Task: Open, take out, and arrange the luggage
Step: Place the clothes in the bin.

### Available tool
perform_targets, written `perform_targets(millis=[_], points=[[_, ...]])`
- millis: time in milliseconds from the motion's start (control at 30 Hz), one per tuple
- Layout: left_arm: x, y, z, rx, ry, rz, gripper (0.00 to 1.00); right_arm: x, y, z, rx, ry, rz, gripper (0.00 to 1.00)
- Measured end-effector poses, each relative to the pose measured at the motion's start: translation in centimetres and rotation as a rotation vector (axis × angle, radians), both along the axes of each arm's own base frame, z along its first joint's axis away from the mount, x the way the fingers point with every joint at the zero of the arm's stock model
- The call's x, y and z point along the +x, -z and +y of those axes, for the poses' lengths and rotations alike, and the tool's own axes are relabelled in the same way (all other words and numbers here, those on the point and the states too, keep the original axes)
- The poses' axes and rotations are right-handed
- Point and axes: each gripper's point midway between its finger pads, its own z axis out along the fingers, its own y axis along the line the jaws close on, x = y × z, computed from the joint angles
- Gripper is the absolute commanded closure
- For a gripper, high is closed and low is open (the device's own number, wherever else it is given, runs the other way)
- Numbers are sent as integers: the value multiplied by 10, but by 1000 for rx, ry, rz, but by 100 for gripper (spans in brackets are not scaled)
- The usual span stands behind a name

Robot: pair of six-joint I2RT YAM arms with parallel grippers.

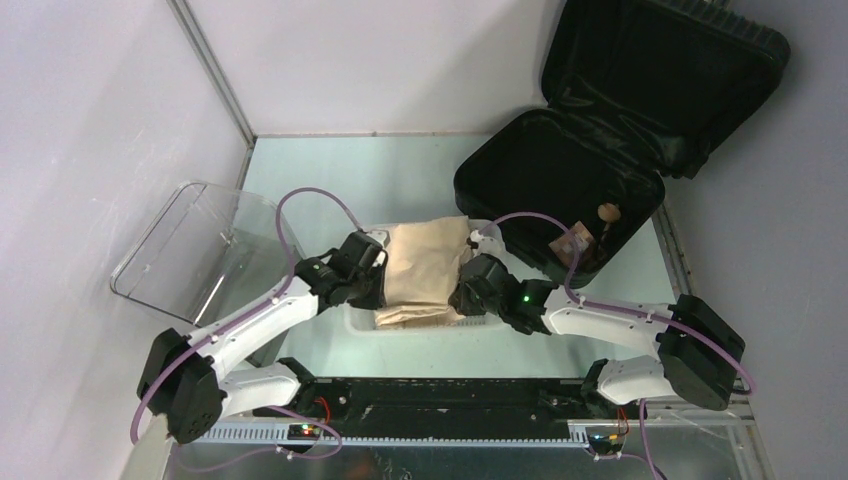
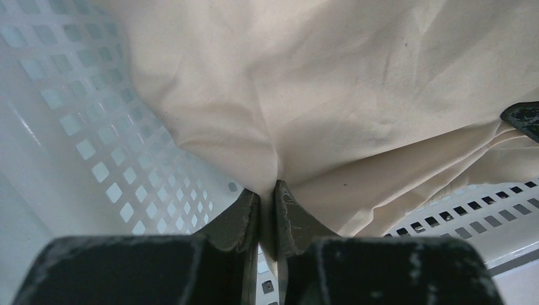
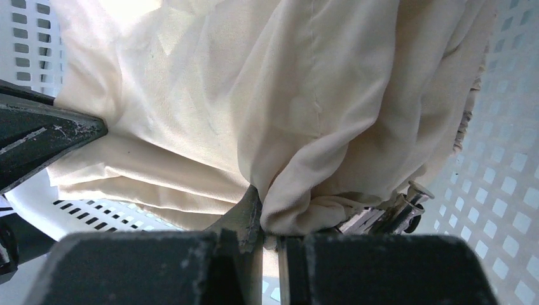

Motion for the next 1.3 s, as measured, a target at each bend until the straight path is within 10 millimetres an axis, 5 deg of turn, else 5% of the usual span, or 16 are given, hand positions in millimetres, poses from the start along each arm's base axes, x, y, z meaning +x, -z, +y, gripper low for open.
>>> perform_targets(millis=[167, 367, 567, 767, 1000, 1300], points=[[1, 1, 5, 19, -21, -7, 58, 1, 2, -4, -14, 17, 1, 67], [-3, -1, 21, 71, -50, -11, 50, -6, -1, -27, -64, 47, 14, 51], [6, -29, 13, 5, -44, -92, 47, -2, -47, -42, 25, 86, -76, 62], [30, -49, -12, -92, -4, -184, 49, 25, -57, -55, 28, 143, -140, 70], [69, -46, -43, -111, 28, -224, 54, 46, -32, -44, -12, 137, -136, 72], [84, 9, -54, -46, 31, -136, 53, 48, 22, -37, -116, 121, -52, 73]])
